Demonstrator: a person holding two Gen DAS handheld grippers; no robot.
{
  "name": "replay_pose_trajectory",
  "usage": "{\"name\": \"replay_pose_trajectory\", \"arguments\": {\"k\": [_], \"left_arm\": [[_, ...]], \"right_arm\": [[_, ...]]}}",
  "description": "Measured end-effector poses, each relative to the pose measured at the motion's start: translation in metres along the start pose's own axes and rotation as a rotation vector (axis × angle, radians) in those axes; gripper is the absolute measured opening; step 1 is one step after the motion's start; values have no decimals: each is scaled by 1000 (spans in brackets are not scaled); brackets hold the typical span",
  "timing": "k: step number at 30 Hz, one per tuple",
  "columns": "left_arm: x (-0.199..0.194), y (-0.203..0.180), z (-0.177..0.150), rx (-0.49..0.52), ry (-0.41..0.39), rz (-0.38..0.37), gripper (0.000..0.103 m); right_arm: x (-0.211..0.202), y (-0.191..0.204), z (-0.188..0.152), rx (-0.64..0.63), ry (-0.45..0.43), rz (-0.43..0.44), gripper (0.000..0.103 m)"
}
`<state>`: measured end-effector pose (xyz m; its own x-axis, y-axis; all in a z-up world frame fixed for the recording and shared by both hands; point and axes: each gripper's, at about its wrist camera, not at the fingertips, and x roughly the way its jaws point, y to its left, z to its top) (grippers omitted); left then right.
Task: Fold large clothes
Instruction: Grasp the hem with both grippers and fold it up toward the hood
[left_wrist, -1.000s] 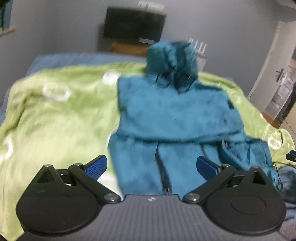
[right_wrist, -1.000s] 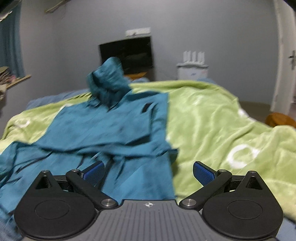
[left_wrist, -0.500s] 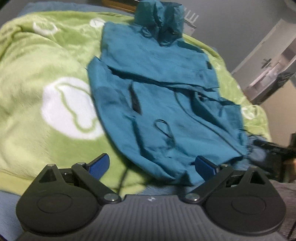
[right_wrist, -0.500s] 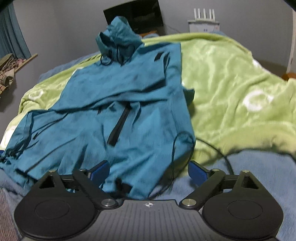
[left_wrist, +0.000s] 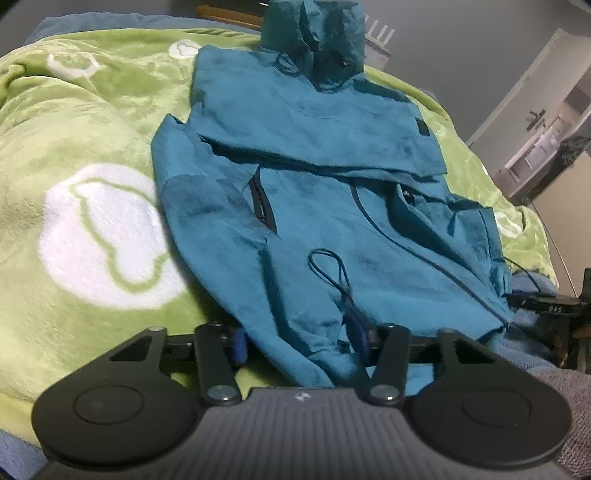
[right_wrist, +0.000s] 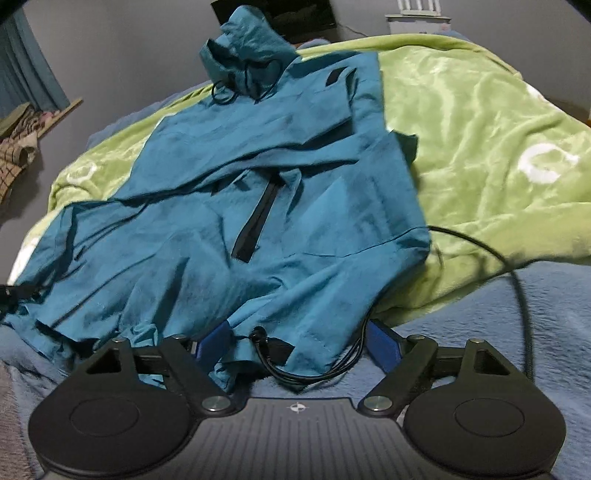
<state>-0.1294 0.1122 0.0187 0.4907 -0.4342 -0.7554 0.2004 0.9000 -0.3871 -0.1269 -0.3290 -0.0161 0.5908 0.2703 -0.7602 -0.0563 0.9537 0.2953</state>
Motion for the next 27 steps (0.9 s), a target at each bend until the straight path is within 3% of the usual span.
{"name": "replay_pose_trajectory", "arguments": {"k": [2,7,10,17,21,23,27], "left_arm": [[-1,-1,1,13,-20,2,35],[-15,-5,12,38,-115,-34,31],[-18,-3,26,12,-145,-76,30],[-26,-4,66,16,-249,-117,29],[-21,-2,92,0,-302,-122,29],[-18,-1,107,-11,-328,-124,29],[-6,-1,137,-17,-380,-108,29]], "right_arm": [[6,2,1,7,-6,14,73],[-3,12,8,-56,-107,1,46],[-18,10,19,-43,-171,26,36],[-47,-4,57,33,-313,88,19],[-47,-7,82,37,-366,96,15],[-46,-5,94,28,-407,78,3],[-40,-5,121,26,-460,92,3]]}}
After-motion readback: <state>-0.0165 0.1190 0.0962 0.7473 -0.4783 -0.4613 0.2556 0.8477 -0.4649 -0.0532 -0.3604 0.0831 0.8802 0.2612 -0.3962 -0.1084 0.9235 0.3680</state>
